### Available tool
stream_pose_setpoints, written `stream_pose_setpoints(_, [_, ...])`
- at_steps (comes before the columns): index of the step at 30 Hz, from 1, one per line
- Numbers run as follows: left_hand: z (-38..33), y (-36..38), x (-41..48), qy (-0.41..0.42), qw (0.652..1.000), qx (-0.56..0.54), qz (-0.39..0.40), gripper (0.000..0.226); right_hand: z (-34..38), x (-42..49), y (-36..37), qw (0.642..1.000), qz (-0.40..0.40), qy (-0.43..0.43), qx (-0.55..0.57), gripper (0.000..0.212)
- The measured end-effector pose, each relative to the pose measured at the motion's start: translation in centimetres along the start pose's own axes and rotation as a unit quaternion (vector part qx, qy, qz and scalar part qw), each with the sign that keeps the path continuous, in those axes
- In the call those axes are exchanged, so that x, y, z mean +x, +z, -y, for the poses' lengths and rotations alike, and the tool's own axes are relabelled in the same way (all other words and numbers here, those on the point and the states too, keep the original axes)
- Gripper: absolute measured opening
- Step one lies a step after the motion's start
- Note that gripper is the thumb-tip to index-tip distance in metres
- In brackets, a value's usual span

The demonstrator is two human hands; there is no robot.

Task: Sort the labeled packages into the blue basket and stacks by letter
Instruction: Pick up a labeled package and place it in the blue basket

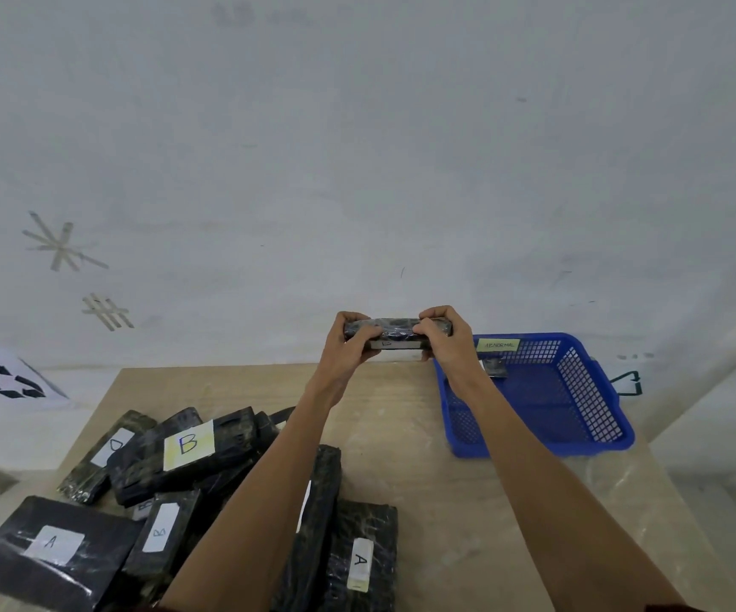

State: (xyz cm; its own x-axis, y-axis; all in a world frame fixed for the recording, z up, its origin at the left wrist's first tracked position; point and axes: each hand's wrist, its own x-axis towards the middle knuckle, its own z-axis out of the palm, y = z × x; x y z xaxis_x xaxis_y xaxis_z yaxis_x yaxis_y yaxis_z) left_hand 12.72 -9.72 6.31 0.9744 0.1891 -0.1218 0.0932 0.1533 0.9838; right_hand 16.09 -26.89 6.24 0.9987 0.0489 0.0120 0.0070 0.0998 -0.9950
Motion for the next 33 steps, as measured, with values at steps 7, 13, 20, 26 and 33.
stream_pose_setpoints(7, [0.2,0.5,0.2,0.005,1.0,-0.01,-0.017,0.02,-0.1,0.1,0.0,1.0,-0.009,-0.004,-0.007,0.009])
stream_pose_setpoints(13, [-0.8,0.2,0.5,0.02,1.0,-0.005,-0.015,0.021,0.6,0.5,0.2,1.0,0.008,-0.004,-0.005,0.009])
stream_pose_setpoints(20, [-1.8,0.4,0.5,0.046,0.998,0.021,-0.022,0.017,1.1,0.7,0.5,1.0,0.001,0.016,0.01,0.013])
stream_pose_setpoints(26, [-1.7,-0.1,0.5,0.092,0.993,0.065,-0.02,0.022,1.8,0.6,-0.1,0.974,0.093,0.207,0.014,0.034])
stream_pose_setpoints(33, [-1.5,0.0,0.3,-0.019,1.0,-0.005,0.011,0.033,1.9,0.7,-0.3,0.981,0.051,0.162,0.098,0.043])
